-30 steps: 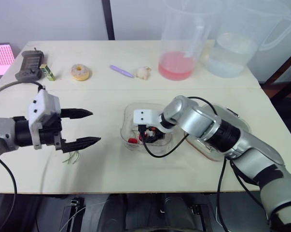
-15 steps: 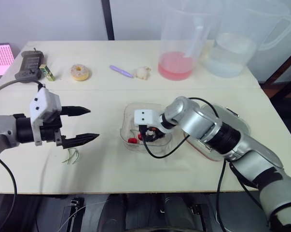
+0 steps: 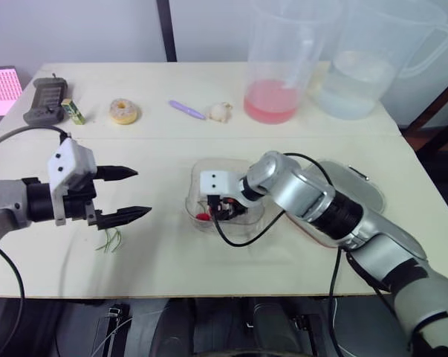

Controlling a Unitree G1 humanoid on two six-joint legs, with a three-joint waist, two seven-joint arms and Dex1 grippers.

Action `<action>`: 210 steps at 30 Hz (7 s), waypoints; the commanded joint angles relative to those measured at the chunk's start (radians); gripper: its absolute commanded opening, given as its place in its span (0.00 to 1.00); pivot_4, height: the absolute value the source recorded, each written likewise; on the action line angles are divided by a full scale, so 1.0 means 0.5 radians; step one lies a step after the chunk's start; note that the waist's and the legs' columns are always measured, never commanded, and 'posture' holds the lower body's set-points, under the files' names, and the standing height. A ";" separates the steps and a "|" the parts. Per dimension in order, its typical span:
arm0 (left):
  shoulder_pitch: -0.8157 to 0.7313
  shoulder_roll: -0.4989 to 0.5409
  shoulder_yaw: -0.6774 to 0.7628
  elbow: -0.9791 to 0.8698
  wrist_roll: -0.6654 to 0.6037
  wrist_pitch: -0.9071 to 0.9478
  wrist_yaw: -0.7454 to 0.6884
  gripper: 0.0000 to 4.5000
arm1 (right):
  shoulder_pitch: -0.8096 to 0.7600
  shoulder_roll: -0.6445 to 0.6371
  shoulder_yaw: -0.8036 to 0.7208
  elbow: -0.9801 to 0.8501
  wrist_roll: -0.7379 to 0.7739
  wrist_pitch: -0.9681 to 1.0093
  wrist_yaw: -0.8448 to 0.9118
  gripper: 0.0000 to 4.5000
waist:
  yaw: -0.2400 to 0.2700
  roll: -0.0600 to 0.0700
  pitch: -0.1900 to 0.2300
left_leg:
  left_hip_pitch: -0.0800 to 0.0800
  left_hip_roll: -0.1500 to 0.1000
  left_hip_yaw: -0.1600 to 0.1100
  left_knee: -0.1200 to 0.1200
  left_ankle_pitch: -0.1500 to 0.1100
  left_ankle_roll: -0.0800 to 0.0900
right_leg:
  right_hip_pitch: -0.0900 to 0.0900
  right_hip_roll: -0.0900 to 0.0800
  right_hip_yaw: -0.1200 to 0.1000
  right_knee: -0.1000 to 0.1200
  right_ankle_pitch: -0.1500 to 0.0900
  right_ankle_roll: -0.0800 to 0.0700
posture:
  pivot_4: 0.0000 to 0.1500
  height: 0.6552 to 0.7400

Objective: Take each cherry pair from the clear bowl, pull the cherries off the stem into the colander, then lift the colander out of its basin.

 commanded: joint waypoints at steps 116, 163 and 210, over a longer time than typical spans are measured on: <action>-1.406 -1.157 -0.438 0.376 -0.617 0.419 0.595 0.00 | 0.531 0.172 -2.061 -0.763 2.132 0.534 -1.069 0.99 | 0.004 -0.001 -0.001 | 0.026 -0.002 -0.008 -0.004 0.004 -0.005 | 0.030 0.002 0.000 -0.001 -0.002 0.006 | 1.00 1.00; -1.296 -1.127 -0.431 0.367 -0.637 0.419 0.531 0.00 | 0.753 -0.424 -1.900 -0.834 2.375 0.577 -1.032 0.14 | 0.006 -0.002 0.000 | 0.023 -0.002 -0.008 -0.005 0.003 -0.005 | 0.029 0.002 0.001 -0.010 -0.004 0.004 | 1.00 1.00; -1.413 -1.248 -0.573 0.416 -0.541 0.316 0.351 0.00 | 0.522 -0.131 -1.968 -0.723 2.297 0.615 -1.013 0.98 | 0.010 -0.002 0.001 | 0.015 -0.005 -0.009 -0.003 0.000 0.000 | 0.031 0.001 0.000 -0.021 -0.002 0.006 | 1.00 1.00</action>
